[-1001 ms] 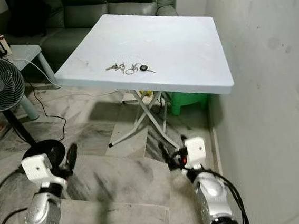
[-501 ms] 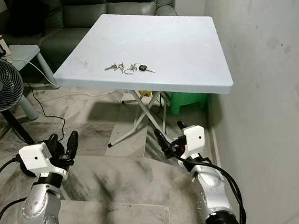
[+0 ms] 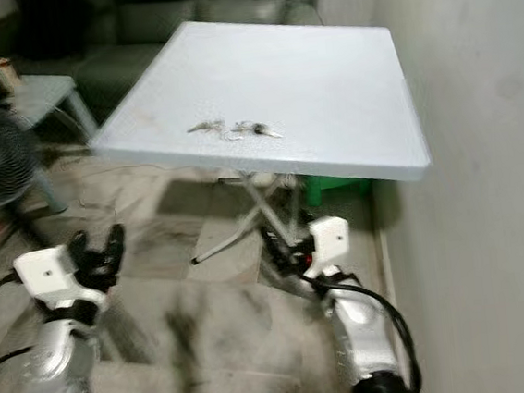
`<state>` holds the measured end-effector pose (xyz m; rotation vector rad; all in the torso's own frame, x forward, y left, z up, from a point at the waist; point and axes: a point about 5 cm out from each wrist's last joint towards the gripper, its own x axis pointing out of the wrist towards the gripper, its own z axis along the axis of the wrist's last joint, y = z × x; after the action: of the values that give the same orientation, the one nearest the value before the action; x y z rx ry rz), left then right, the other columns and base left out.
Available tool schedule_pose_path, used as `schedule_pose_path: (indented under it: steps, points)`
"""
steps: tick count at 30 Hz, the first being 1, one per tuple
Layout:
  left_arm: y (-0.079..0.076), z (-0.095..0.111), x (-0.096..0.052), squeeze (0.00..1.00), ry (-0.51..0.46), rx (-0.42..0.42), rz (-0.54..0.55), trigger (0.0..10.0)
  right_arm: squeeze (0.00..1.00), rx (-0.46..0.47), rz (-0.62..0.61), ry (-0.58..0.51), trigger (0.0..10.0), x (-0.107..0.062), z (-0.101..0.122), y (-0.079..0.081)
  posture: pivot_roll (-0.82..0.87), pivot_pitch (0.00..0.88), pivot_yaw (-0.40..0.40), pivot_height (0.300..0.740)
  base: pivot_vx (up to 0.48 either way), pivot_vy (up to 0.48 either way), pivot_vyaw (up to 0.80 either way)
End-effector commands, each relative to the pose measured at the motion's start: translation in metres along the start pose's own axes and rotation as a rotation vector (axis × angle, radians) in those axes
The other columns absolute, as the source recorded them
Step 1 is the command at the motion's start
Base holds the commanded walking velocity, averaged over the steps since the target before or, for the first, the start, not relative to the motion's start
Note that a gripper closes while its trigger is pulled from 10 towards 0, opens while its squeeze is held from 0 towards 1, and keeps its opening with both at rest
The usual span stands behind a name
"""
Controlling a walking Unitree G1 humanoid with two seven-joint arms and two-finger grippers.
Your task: Hang keys on a hook
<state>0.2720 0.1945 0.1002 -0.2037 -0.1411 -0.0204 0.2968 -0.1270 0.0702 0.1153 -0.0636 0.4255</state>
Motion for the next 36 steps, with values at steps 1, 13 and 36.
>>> schedule_pose_path:
  steps: [1,13,36]
  points:
    - [-0.009,0.002,0.003,0.00,-0.001,-0.006,-0.024,10.0,0.00,-0.009,-0.033,0.000,10.0,-0.005,0.003,-0.011,-0.05,0.000,-0.010,0.740,0.480,0.000,0.00]
    - [-0.012,0.001,0.002,0.00,0.018,0.009,-0.021,10.0,0.00,-0.012,-0.034,0.009,10.0,-0.006,0.002,-0.009,-0.05,0.000,-0.007,0.740,0.480,0.000,0.00]
    - [-0.038,-0.004,0.016,0.00,0.051,0.023,-0.060,10.0,0.00,-0.024,-0.020,0.014,10.0,-0.006,0.005,-0.009,-0.05,0.000,-0.017,0.740,0.042,0.044,0.00]
